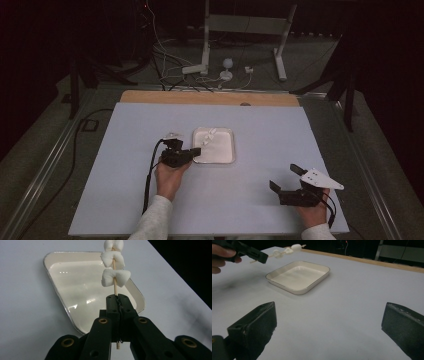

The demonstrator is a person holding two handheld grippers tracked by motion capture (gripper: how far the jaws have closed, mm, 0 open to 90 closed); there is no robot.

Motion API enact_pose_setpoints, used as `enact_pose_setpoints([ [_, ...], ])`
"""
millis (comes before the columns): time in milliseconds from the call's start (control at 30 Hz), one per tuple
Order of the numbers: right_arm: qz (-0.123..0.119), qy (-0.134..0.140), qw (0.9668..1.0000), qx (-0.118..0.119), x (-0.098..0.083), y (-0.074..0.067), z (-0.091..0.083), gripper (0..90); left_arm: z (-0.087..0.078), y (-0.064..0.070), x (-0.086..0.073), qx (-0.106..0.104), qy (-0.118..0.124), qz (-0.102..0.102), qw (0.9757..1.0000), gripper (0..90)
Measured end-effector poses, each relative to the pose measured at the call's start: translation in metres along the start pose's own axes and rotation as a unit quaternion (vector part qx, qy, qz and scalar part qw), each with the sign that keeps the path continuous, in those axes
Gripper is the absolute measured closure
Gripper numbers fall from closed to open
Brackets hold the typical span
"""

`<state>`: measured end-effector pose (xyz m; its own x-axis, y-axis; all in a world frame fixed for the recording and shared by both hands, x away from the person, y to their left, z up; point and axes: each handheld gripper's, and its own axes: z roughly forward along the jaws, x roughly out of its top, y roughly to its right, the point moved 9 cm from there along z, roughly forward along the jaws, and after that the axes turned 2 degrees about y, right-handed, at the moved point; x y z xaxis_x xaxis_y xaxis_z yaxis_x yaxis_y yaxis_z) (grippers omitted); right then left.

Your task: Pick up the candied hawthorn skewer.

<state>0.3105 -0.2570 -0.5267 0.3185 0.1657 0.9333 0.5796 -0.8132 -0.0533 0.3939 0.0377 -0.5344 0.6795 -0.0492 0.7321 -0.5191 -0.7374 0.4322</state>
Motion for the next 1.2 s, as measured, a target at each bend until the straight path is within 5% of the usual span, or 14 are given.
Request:
enact_pose_setpoints([
  [667, 0.007, 0.022, 0.9997, 0.001, 0.021, -0.003, 0.002, 0.0, -0.038, 0.009, -0.004, -0.042, 0.063, 0.040, 0.9964, 90.0],
  [767, 0.001, 0.023, 0.9997, 0.001, 0.038, -0.004, 0.004, 0.0, -0.041, 0.010, -0.005, -0.043, 0.063, 0.050, 0.9958, 90.0],
  [967, 0.030, 0.033, 0.9987, 0.023, 0.071, -0.004, 0.018, 0.0, -0.051, 0.012, -0.002, -0.044, 0.078, 0.054, 0.9945, 90.0],
  [1200, 0.029, 0.017, 0.9985, 0.044, 0.102, -0.013, 0.044, 0.0, -0.053, 0.017, -0.001, -0.047, 0.083, 0.066, 0.9932, 90.0],
])
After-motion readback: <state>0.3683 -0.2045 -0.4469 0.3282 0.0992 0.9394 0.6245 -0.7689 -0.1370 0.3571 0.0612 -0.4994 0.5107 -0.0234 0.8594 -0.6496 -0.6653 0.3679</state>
